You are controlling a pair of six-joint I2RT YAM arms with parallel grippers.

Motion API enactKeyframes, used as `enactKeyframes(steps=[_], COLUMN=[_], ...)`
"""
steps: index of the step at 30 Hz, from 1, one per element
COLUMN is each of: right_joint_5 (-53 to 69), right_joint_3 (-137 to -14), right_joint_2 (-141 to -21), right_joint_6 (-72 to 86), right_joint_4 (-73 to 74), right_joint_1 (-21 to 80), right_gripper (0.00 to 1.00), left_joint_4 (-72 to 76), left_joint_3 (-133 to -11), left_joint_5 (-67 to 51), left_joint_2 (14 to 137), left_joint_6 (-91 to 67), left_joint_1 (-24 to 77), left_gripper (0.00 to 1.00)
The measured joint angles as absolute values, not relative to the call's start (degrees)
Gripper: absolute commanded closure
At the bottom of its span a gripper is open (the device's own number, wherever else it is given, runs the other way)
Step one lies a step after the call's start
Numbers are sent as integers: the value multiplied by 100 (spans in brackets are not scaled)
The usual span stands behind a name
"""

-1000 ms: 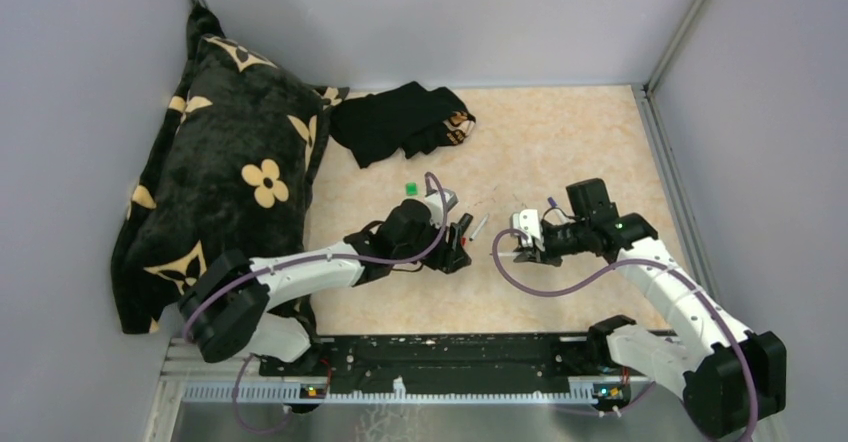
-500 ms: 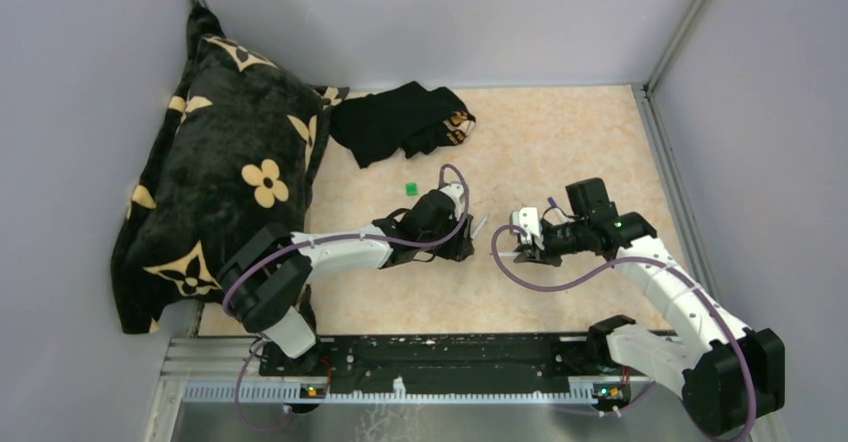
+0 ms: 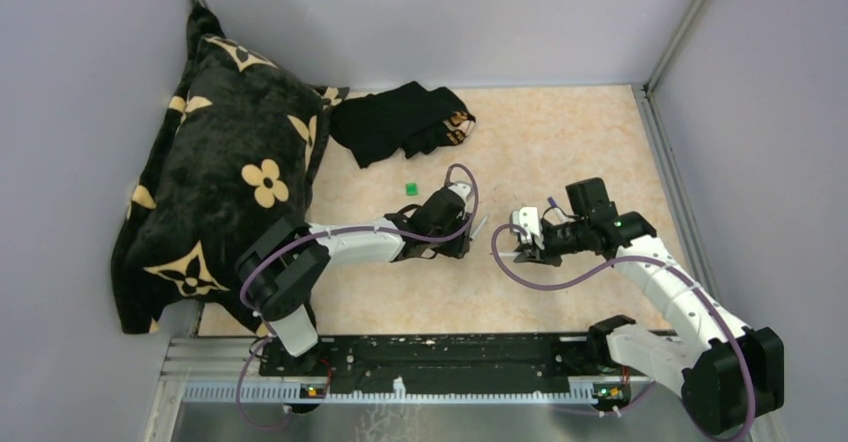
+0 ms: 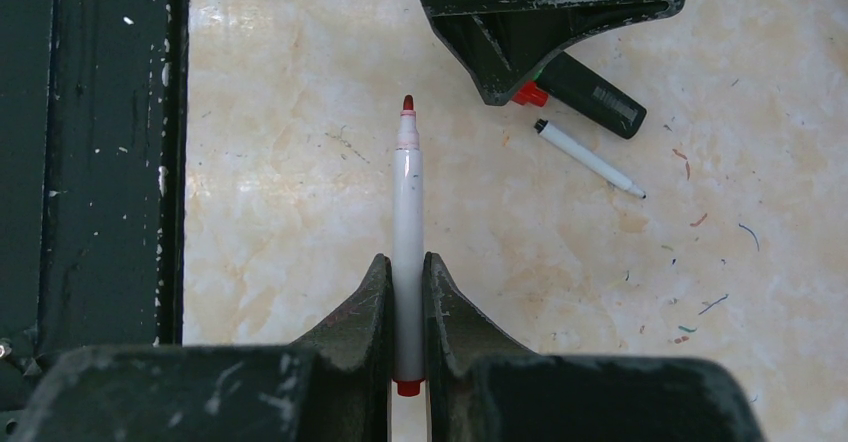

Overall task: Insert the pens into the pen caps
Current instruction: Insert the pen cap onto the pen.

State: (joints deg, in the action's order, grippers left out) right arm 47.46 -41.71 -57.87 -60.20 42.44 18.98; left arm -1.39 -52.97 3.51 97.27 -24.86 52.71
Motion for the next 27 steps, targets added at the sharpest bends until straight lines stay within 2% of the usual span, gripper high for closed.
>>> enactKeyframes(steps=[10,18,27], right_joint_5=[4764,4770,4772], right_joint_3=[-4174,-4174,-4174], right_joint_2=[-5787,-5787,-5787], right_joint_6=[-6020,-6020,-6023], right_joint_4=[4248,4261,4272], right_joint_1=[1898,1898,1898], right_gripper=[100,100,100], left_joint_4=[-287,-303,-305], left_joint_3=[-5358,-5507,-5675], left_joint_5=[434,552,692], left_joint_2=[9924,10060,10245], left_joint_6=[-2429,-2388,-2309], left_joint_1=[5277,5304,5369], left_gripper=[62,63,75])
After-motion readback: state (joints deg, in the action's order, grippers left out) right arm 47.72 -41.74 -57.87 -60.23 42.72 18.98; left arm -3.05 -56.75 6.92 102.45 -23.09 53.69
